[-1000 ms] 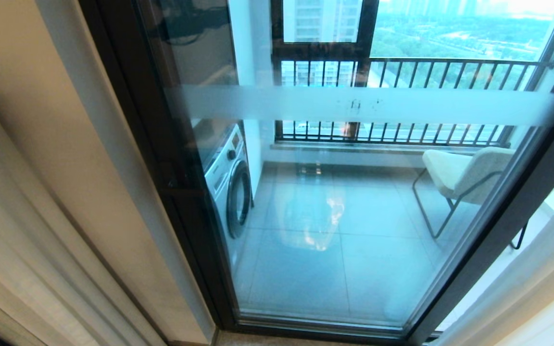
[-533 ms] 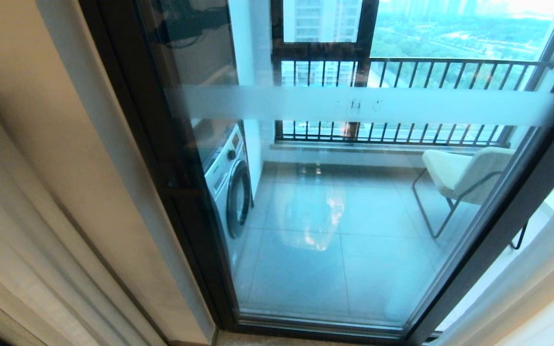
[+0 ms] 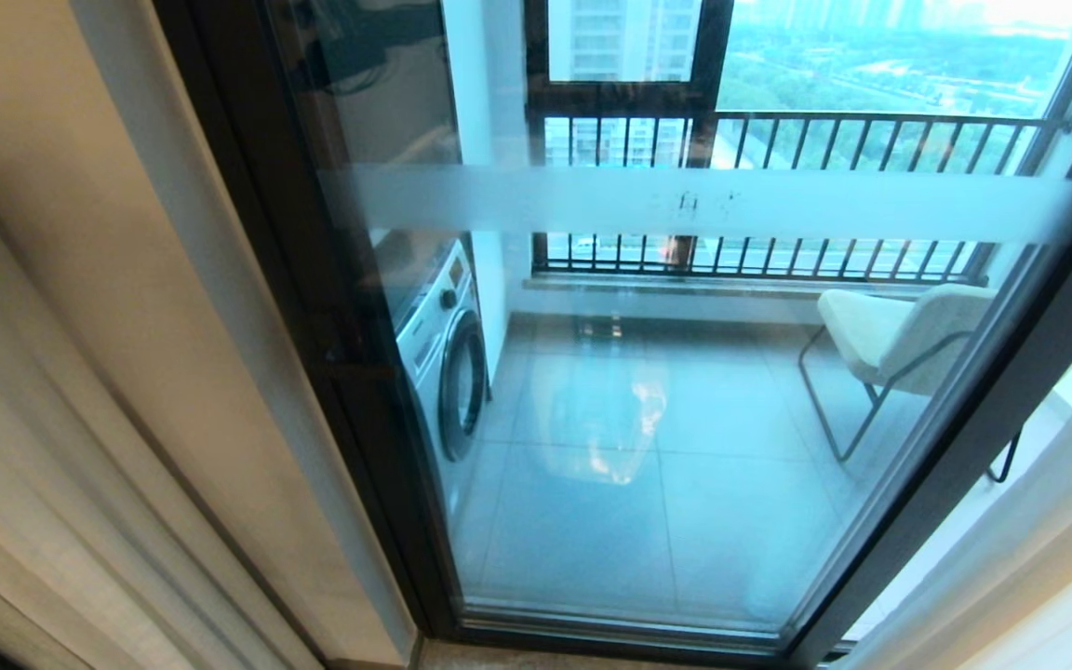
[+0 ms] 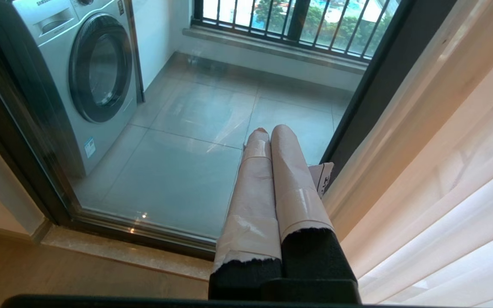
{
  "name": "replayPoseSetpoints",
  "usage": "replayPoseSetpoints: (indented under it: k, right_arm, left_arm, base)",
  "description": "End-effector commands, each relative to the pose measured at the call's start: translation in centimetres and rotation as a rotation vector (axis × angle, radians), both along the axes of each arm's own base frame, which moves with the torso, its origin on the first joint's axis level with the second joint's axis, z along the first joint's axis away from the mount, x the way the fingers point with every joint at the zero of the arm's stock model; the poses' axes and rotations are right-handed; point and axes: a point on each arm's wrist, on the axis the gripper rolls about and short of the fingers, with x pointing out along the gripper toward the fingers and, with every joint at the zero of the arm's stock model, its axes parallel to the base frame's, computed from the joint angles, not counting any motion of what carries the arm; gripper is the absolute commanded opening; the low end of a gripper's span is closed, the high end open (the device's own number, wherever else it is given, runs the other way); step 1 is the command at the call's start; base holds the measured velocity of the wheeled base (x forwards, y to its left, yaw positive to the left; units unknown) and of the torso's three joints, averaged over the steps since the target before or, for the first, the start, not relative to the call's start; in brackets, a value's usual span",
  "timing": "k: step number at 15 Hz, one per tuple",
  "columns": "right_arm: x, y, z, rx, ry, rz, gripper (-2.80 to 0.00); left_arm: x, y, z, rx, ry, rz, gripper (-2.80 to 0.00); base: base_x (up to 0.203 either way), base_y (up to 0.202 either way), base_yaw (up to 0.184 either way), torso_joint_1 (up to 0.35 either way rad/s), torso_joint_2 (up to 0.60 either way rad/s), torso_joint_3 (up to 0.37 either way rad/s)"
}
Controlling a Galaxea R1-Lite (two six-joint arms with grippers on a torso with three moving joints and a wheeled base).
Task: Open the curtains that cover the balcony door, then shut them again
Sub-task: Close the inner curtains on both sides
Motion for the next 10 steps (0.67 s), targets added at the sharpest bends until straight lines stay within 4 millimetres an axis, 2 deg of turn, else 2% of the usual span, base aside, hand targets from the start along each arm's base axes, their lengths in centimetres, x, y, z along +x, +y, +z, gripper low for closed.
replayPoseSetpoints:
  k: [1,10]
  right_arm:
    - [0.0,0.0,0.0,-0.002,0.002,0.001,-2.80]
    - [0.0,0.0,0.0,-0.002,0.002,0.001,-2.80]
  left_arm:
    - [2.0,1.2,-0.1,-0.052,0.050,-0.017,0.00]
    - [8.8,5.6,1.1,-0.117,0.061,-0.076,0.00]
  base:
    - [0.000,0.000,0.000,0.000,0.00,0.000]
    - [0.000,0.000,0.000,0.000,0.00,0.000]
